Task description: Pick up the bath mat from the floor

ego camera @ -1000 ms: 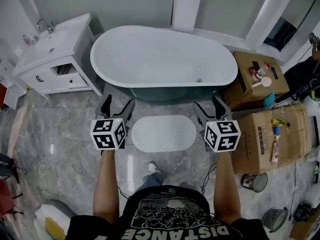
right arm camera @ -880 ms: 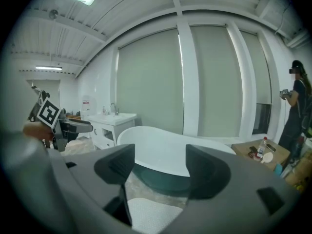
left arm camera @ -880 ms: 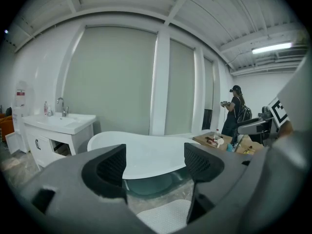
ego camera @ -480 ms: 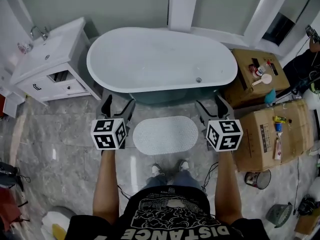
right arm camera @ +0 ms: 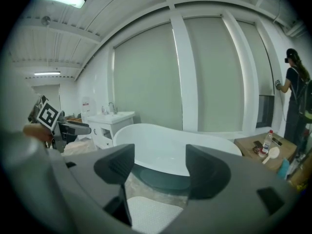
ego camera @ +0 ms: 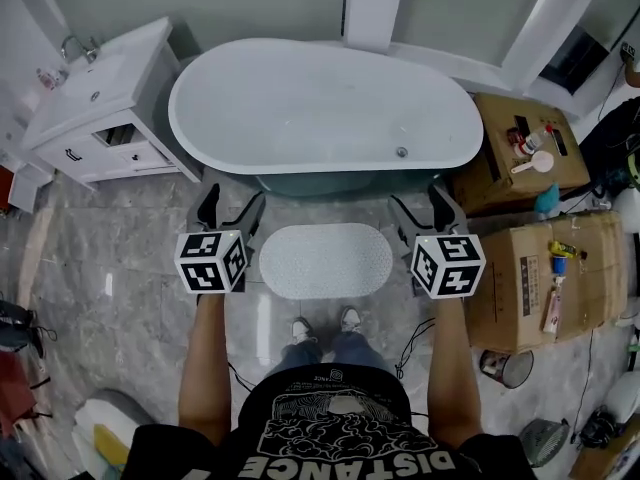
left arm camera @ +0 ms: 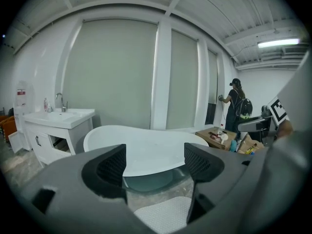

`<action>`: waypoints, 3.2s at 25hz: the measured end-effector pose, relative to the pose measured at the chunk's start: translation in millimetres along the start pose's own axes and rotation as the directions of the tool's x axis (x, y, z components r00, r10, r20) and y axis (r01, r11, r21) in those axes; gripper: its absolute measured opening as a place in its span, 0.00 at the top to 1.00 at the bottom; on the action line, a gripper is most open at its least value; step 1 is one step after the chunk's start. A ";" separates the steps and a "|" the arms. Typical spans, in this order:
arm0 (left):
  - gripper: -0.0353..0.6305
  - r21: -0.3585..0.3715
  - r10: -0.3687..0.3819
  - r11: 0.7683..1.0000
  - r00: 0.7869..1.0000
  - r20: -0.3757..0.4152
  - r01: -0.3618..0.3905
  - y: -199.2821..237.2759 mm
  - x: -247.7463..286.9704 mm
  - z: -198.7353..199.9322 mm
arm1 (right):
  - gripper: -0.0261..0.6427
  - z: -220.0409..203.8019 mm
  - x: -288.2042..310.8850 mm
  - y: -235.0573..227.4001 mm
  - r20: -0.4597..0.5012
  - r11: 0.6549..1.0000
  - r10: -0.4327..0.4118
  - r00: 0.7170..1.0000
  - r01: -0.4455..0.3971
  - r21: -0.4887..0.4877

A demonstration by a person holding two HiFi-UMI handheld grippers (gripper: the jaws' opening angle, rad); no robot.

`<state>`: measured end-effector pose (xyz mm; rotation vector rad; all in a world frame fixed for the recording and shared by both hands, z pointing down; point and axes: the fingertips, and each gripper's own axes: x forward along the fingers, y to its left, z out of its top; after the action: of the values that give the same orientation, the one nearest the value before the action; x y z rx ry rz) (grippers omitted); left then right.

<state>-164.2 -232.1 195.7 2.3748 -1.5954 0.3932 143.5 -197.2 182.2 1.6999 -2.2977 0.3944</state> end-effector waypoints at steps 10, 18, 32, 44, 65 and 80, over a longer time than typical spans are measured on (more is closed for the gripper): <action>0.39 -0.069 0.077 0.994 0.989 -0.122 -0.086 8.3 17.1 -61.4 | 0.46 -58.1 31.9 -35.3 -0.101 0.997 0.070 0.992 -0.067 0.032; 0.39 -0.012 0.082 0.996 0.972 -0.219 -0.087 0.0 39.9 -101.8 | 0.46 -115.5 60.8 -68.8 -0.160 0.992 0.105 0.982 -0.091 0.092; 0.39 -0.036 0.058 0.997 0.939 -0.340 -0.075 -5.6 86.3 -206.1 | 0.45 -232.3 99.5 -83.4 -0.297 0.985 0.159 0.942 -0.134 0.105; 0.39 -0.079 0.018 0.995 0.911 -0.412 -0.056 15.0 100.3 -330.3 | 0.44 -339.8 115.2 -96.2 -0.378 0.985 0.119 0.918 -0.061 0.163; 0.33 -0.189 -0.062 0.981 0.861 -0.505 -0.040 42.7 131.6 -558.7 | 0.43 -542.4 154.2 -84.9 -0.492 0.976 0.134 0.860 -0.030 0.214; 0.30 -0.178 -0.060 0.983 0.846 -0.531 -0.042 77.9 197.7 -691.1 | 0.37 -667.9 211.2 -109.8 -0.528 0.978 0.112 0.842 0.000 0.208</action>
<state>-221.2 -185.7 915.0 1.9008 -1.2893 0.7902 217.6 -172.8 886.9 1.3660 -1.9342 1.0082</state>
